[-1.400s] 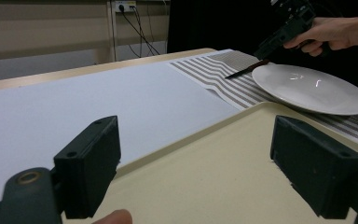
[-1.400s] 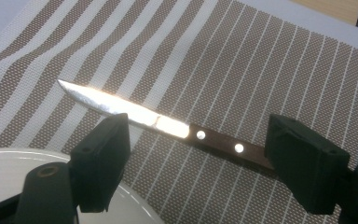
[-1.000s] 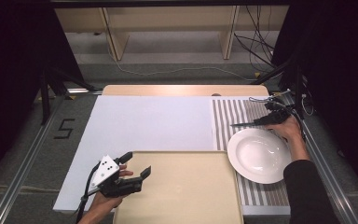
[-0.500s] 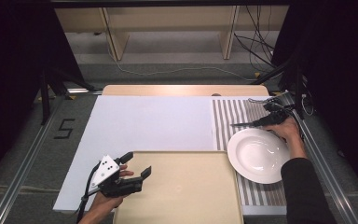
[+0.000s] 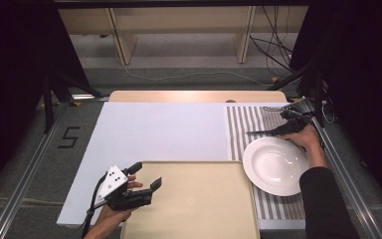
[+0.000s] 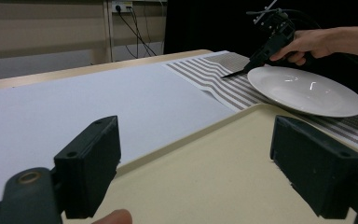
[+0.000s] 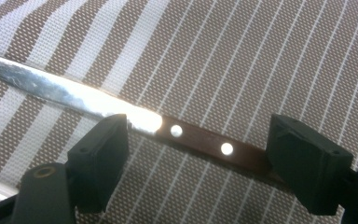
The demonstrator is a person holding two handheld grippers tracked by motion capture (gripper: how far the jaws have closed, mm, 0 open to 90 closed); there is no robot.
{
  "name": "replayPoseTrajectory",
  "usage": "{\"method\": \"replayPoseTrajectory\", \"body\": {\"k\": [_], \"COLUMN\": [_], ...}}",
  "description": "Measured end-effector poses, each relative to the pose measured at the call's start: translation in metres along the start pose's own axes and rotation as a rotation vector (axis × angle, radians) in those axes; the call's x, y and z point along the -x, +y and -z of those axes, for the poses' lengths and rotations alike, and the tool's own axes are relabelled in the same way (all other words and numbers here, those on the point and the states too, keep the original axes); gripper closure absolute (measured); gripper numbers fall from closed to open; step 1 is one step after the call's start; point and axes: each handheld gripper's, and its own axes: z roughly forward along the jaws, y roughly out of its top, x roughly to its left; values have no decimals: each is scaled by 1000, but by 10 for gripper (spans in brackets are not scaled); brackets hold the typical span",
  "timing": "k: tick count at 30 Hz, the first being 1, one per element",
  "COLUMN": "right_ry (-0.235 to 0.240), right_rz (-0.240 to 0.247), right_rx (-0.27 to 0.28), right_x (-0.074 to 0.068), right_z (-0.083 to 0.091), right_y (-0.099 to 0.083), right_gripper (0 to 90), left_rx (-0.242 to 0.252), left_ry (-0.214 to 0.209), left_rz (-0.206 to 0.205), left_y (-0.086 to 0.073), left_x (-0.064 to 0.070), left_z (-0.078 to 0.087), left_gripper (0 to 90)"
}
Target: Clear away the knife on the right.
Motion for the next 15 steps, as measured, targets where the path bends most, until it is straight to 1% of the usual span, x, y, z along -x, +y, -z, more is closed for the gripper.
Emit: {"method": "replayPoseTrajectory", "body": {"k": [2, 3, 4, 5, 8, 9, 12, 15], "right_ry": [10, 15, 17, 7, 27, 30, 24, 20], "right_rz": [-6, -17, -14, -6, -15, -16, -5, 1], "right_rx": [4, -7, -18, -31, -55, -54, -66, -70], "right_x": [1, 2, 3, 3, 4, 4, 3, 5], "right_z": [0, 0, -1, -2, -3, -3, 0, 3], "right_y": [1, 1, 0, -2, -4, -5, -4, -5], "right_gripper": [243, 245, 238, 228, 232, 252, 276, 353], "left_rx": [0, -1, -1, -1, 0, -1, -1, -2], "left_ry": [2, 2, 2, 2, -2, -2, -1, 0], "left_rz": [1, 2, 2, 2, -2, -3, -3, -2], "left_y": [0, 0, 0, 0, 0, 0, 0, 0], "left_x": [0, -1, -1, -1, 0, 0, 0, 0], "left_z": [0, 0, 0, 0, 0, 0, 0, 0], "left_gripper": [161, 161, 161, 161, 161, 161, 161, 161]}}
